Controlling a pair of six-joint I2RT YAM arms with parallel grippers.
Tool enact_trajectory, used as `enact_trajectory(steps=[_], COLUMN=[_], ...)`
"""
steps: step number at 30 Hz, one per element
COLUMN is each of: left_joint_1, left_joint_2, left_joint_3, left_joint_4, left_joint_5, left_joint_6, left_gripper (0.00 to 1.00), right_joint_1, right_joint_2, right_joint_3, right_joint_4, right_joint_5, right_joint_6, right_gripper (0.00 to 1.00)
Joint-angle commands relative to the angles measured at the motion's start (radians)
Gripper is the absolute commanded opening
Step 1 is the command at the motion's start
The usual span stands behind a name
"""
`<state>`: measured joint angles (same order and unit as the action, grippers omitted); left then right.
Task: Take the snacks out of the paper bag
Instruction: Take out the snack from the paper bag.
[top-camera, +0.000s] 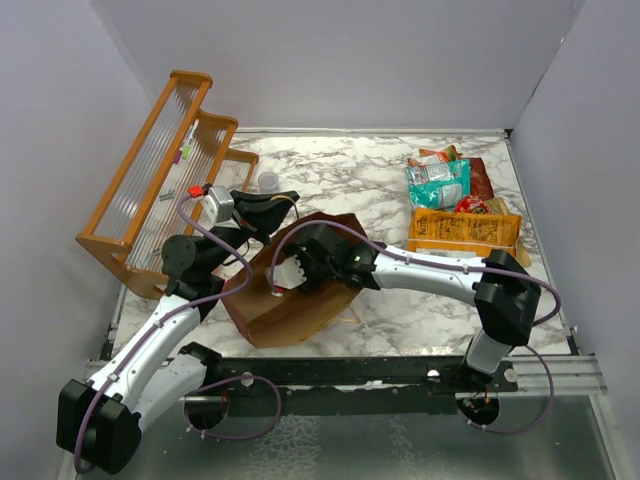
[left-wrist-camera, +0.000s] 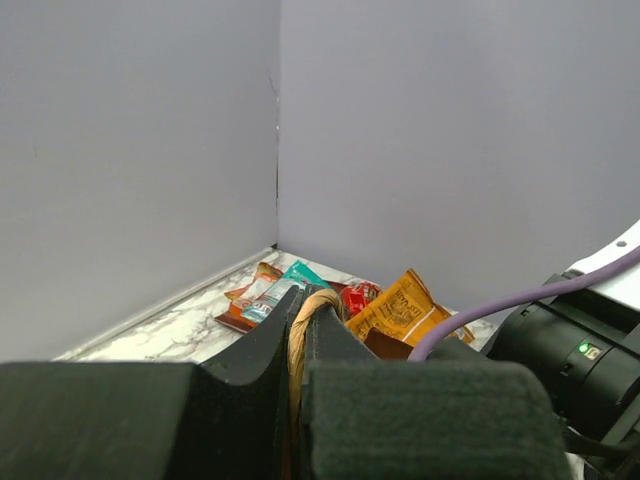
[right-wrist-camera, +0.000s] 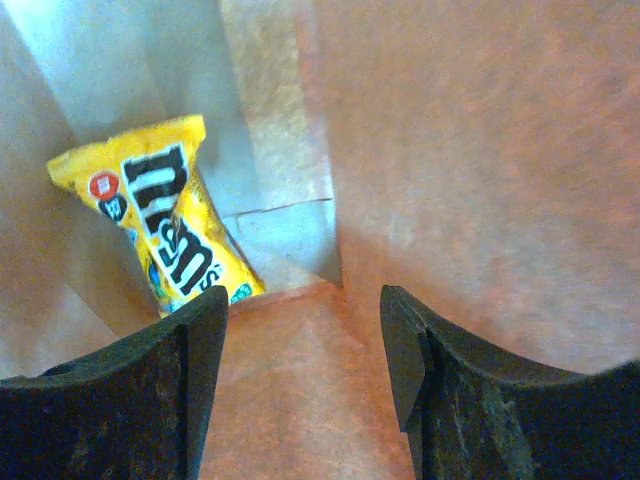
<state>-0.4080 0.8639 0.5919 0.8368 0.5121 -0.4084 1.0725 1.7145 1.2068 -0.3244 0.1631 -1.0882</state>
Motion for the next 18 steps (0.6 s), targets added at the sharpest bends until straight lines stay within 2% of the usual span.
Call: enact_trajectory(steps=[1, 12, 18], left_joint_1=[-0.003, -0.003, -0.003], left_joint_2=[0.01, 0.003, 0.008], left_joint_3=[0.015, 0.017, 0.018], left_joint_4=[0.019, 0.002, 0.001], left_joint_5=[0.001, 0.017, 0.035], left_joint_6=[0.013, 0.06, 0.064], left_gripper=[0.0, 0.0, 0.0], right_joint_1=[0.039, 0.027, 0.009], right_joint_2=[-0.024, -0.006, 0.07], right_joint_3=[0.076, -0.016, 0.04], right_joint_4=[-0.076, -0.105, -0.171], right_joint_5=[-0.045, -0.12, -0.112], right_joint_6=[0.005, -0.05, -0.084], right_gripper=[0.63, 0.63, 0.65])
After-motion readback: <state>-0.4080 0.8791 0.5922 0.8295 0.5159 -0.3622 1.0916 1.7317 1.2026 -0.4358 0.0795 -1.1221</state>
